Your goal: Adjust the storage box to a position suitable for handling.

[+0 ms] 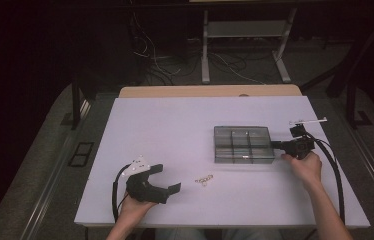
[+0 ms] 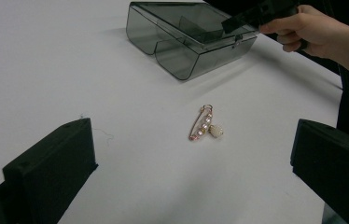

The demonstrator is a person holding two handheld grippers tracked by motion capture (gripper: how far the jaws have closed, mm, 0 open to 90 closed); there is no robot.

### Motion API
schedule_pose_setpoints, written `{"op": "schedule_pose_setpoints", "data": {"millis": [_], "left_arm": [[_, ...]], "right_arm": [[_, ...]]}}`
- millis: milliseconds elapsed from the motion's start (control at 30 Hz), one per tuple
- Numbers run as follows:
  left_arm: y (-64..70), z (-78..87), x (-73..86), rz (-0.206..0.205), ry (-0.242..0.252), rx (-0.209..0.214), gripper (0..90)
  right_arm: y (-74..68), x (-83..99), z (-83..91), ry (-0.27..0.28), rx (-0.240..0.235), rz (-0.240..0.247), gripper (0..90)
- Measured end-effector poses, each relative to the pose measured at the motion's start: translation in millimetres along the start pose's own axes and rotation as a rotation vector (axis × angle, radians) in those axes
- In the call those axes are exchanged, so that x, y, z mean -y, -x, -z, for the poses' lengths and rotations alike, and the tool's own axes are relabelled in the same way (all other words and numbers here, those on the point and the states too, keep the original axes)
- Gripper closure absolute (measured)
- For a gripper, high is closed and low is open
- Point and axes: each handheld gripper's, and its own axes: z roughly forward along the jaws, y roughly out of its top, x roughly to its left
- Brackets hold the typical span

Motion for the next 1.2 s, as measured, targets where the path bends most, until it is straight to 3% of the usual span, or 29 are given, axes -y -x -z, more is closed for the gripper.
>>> {"op": "schedule_pose_setpoints", "data": {"millis": [200, 367, 700, 1200], "left_arm": [[0.2, 0.5, 0.0, 0.001, 0.002, 0.002, 0.0], [0.9, 0.1, -0.1, 0.001, 0.001, 0.005, 0.0], [1.7, -0.9, -0.2, -0.001, -0.001, 0.012, 0.0], [1.9, -2.5, -0.1, -0.005, -0.003, 0.016, 0.0]], "right_arm": [[-7.1, -0.4, -4.1, -0.002, -0.007, 0.007, 89.4], [-12.7, -1.3, -8.3, 0.002, -0.060, 0.025, 89.4], [-19.8, -2.1, -13.0, 0.015, -0.085, 0.019, 89.4], [-56.6, -3.8, -29.3, -0.005, -0.088, 0.075, 89.4]]}}
